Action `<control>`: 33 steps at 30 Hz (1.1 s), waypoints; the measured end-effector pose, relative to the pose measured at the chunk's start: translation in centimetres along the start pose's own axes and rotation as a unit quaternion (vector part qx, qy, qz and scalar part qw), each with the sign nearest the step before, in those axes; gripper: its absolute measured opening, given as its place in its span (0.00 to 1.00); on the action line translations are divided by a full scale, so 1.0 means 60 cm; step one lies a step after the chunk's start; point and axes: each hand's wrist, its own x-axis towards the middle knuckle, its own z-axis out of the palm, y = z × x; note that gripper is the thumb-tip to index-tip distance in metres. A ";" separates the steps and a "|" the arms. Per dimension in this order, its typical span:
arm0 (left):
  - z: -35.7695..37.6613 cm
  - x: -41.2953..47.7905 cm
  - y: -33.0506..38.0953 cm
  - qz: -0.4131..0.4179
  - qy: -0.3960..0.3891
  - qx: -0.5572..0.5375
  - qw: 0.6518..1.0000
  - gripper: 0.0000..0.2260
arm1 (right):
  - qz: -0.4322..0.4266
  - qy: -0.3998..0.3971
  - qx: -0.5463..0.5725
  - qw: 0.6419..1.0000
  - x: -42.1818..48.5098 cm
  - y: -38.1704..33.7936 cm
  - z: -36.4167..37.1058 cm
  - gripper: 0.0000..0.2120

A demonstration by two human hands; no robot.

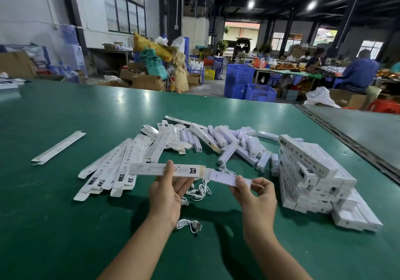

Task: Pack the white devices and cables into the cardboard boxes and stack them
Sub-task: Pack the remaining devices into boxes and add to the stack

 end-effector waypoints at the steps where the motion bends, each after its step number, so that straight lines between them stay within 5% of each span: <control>1: 0.001 0.000 0.000 0.003 0.000 -0.001 1.000 0.08 | -0.002 -0.005 -0.010 1.000 -0.001 0.001 0.000 0.13; 16: 0.008 -0.011 -0.017 0.046 -0.041 0.076 0.995 0.08 | -0.004 -0.027 -0.017 0.999 -0.010 0.006 0.006 0.11; 21: 0.007 -0.010 -0.019 0.044 -0.042 0.073 0.995 0.08 | 0.003 -0.104 -0.144 0.984 -0.022 0.006 0.009 0.10; 27: 0.006 -0.004 -0.017 0.042 -0.031 0.080 0.995 0.07 | 0.079 -0.273 -0.084 0.955 -0.037 -0.001 0.012 0.25; 30: 0.004 -0.001 -0.016 0.030 -0.033 0.091 0.995 0.06 | 0.062 -0.313 -0.122 0.940 -0.040 -0.002 0.014 0.09; 33: 0.001 0.002 -0.013 0.039 -0.028 0.101 0.994 0.05 | -0.077 -0.242 -0.276 0.927 -0.039 0.009 0.008 0.04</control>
